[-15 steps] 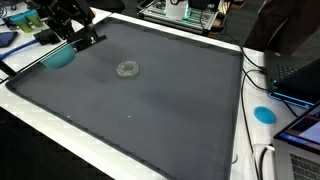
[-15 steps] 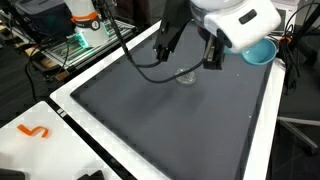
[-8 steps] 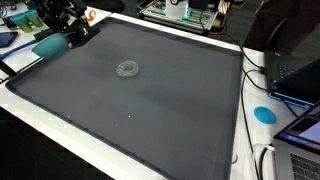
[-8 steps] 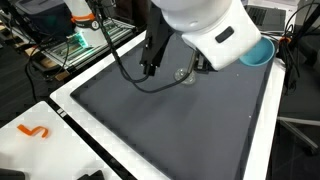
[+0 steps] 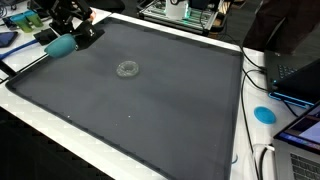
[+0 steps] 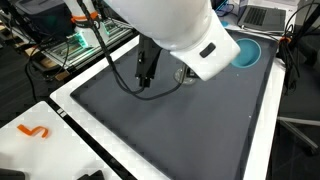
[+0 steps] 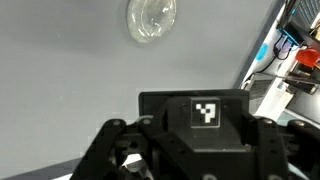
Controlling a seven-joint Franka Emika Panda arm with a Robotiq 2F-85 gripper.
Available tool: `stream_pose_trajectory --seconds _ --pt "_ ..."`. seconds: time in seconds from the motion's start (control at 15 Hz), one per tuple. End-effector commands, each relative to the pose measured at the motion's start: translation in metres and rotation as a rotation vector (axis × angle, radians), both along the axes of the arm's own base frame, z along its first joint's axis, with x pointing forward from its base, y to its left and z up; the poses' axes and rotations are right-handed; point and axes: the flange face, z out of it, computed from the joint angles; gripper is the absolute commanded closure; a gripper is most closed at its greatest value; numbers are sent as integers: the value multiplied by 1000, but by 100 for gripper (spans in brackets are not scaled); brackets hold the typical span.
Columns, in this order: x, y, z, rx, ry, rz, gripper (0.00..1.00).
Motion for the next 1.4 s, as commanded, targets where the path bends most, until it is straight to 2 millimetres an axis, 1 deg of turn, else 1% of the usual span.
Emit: stream_pose_trajectory --seconds 0.0,0.4,0.87,1.33 --pt "-16 -8 -1 36 -22 14 69" --pt "-25 -20 -5 41 -40 21 69" --pt "-31 -17 0 13 -57 47 69" --pt "-49 -21 7 -7 -89 72 69"
